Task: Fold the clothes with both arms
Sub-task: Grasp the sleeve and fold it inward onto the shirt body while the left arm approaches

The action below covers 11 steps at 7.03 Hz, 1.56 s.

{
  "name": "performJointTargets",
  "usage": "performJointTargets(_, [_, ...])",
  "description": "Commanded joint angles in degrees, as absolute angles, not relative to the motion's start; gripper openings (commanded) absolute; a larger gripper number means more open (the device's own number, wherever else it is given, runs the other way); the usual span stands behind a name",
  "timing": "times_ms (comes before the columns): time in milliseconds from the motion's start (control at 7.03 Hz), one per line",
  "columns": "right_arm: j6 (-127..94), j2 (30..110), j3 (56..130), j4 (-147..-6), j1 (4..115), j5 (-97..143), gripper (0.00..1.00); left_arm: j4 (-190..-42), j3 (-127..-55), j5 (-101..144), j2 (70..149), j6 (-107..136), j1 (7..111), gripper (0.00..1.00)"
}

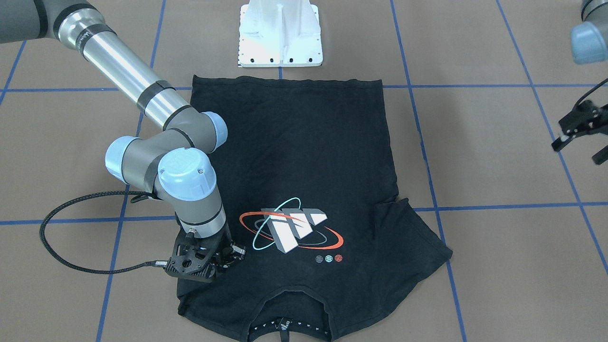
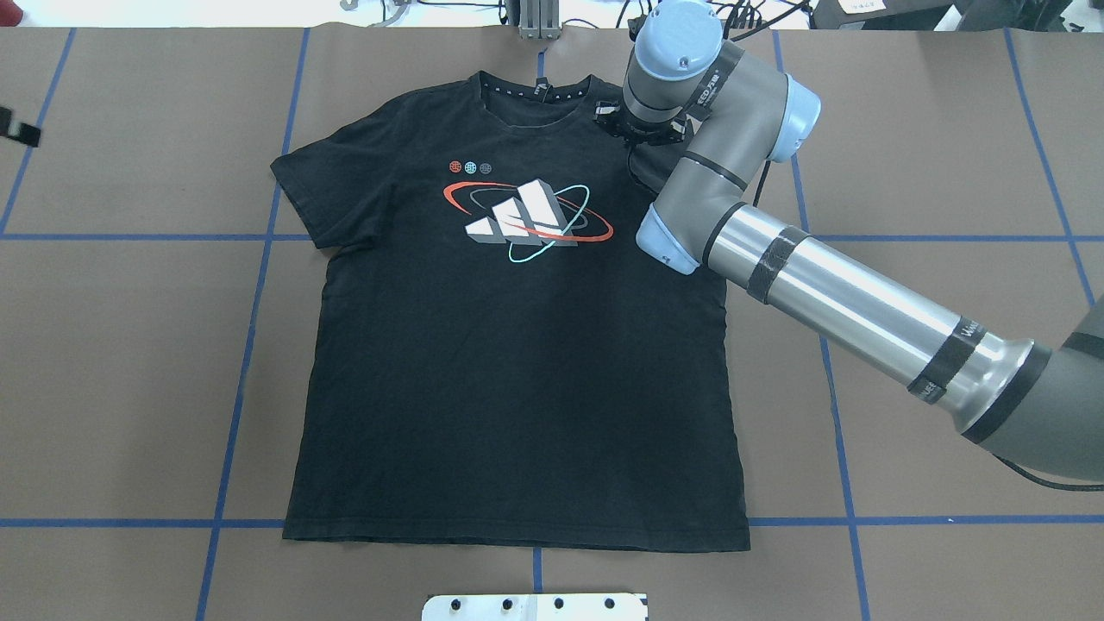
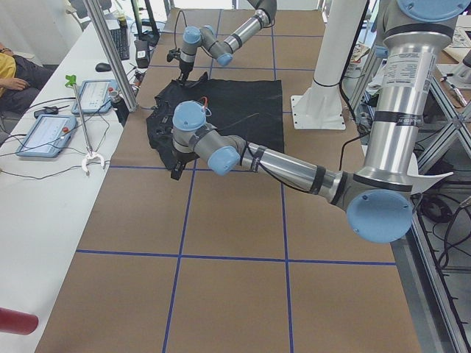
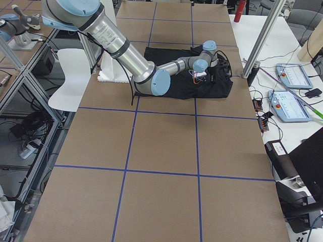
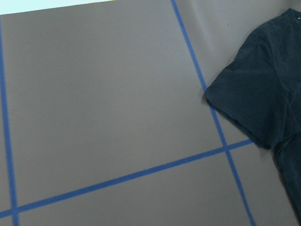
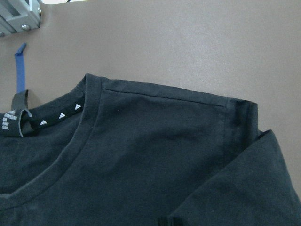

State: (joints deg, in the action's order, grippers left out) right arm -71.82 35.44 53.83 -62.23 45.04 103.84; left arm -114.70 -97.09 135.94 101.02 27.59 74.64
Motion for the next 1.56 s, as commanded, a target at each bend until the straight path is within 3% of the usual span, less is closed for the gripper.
performJointTargets(0, [-72.85,33.94,51.95,-62.14,44.21,102.4,0.0,-114.87,-89.07,131.15,110.44,33.91,68.22,0.99])
performJointTargets(427, [-74.53,31.29,48.96,-62.14,44.12,101.96,0.0,-124.49,-75.46,130.78,118.37,39.52,65.22,0.99])
performJointTargets(569, [-74.62,31.2,48.61,-62.14,44.12,101.52,0.71,-127.41,-71.93,130.78,119.43,39.9,64.95,0.99])
performJointTargets(711, [-74.88,30.94,48.78,-62.05,44.03,101.25,1.0,-127.62,-69.81,130.78,121.53,39.99,63.99,0.99])
performJointTargets(995, [-78.02,33.98,57.5,-62.57,43.07,101.86,1.0,-127.36,-68.39,130.78,121.9,41.22,62.06,0.97])
performJointTargets(1422, [-78.57,50.13,75.88,-62.14,43.59,110.11,1.0,-128.84,-65.32,130.43,121.99,40.7,58.72,0.8])
